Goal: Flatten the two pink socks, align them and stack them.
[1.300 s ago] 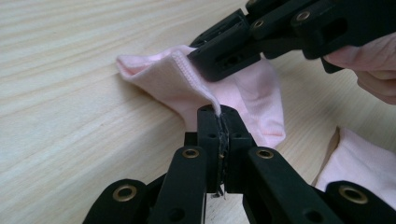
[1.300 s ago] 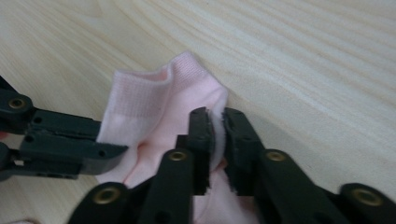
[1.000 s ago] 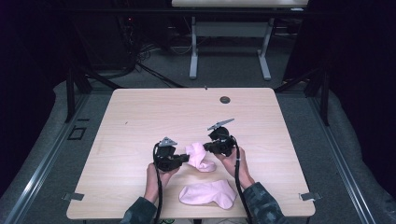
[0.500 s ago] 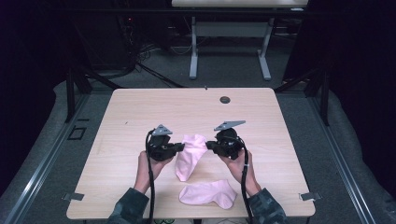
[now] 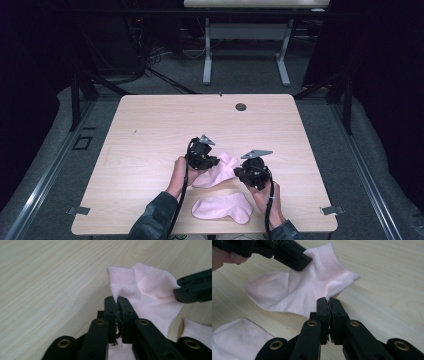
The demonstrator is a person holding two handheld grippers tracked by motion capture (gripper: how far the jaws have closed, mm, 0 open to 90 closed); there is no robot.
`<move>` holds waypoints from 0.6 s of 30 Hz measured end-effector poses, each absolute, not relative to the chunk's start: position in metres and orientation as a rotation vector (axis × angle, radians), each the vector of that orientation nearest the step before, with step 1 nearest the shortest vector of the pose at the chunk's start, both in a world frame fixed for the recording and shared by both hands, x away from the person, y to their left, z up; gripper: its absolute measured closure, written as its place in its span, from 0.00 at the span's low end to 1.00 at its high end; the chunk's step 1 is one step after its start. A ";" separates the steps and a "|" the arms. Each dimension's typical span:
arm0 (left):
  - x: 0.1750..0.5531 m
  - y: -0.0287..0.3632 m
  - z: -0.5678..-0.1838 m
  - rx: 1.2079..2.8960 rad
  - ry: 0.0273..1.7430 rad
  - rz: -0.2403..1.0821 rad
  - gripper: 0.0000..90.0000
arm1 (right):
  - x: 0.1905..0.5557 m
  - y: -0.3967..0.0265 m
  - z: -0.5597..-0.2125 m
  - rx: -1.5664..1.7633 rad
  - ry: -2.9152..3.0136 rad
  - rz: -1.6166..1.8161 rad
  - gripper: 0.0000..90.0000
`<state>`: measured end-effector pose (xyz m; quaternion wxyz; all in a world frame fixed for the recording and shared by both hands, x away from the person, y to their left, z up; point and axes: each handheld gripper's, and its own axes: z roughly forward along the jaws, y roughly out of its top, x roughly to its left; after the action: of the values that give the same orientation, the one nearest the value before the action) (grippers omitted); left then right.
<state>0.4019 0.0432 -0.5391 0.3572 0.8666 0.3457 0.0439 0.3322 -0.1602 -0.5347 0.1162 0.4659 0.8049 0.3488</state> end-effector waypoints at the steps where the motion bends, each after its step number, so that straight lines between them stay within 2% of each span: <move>1: 0.402 0.044 -0.541 2.233 0.900 0.098 0.78 | 0.331 -0.162 -0.538 1.377 2.360 1.011 0.92; 3: 0.400 0.048 -0.542 2.210 0.922 0.114 0.64 | 0.330 -0.165 -0.543 1.401 2.387 1.001 0.82; 4: 0.400 0.048 -0.542 2.210 0.922 0.114 0.58 | 0.330 -0.165 -0.543 1.401 2.387 1.001 0.82; 6: 0.396 0.056 -0.538 2.201 0.929 0.134 0.55 | 0.328 -0.169 -0.546 1.425 2.403 0.991 0.77; 7: 0.391 0.066 -0.534 2.180 0.946 0.151 0.49 | 0.327 -0.174 -0.546 1.435 2.404 0.980 0.69; 9: 0.389 0.071 -0.532 2.177 0.962 0.166 0.48 | 0.327 -0.177 -0.545 1.440 2.398 0.981 0.68; 11: 0.381 0.088 -0.529 2.170 1.005 0.191 0.44 | 0.329 -0.187 -0.539 1.422 2.384 1.018 0.58; 12: 0.378 0.093 -0.530 2.166 1.022 0.202 0.42 | 0.330 -0.189 -0.536 1.407 2.388 1.019 0.56; 18: 0.366 0.111 -0.540 2.174 1.105 0.205 0.37 | 0.345 -0.191 -0.523 1.270 2.413 0.979 0.55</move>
<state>0.3656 0.1109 -0.5395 0.3405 0.8353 0.4245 0.0786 0.3453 -0.1907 -0.5233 0.1219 0.4351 0.8267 0.3353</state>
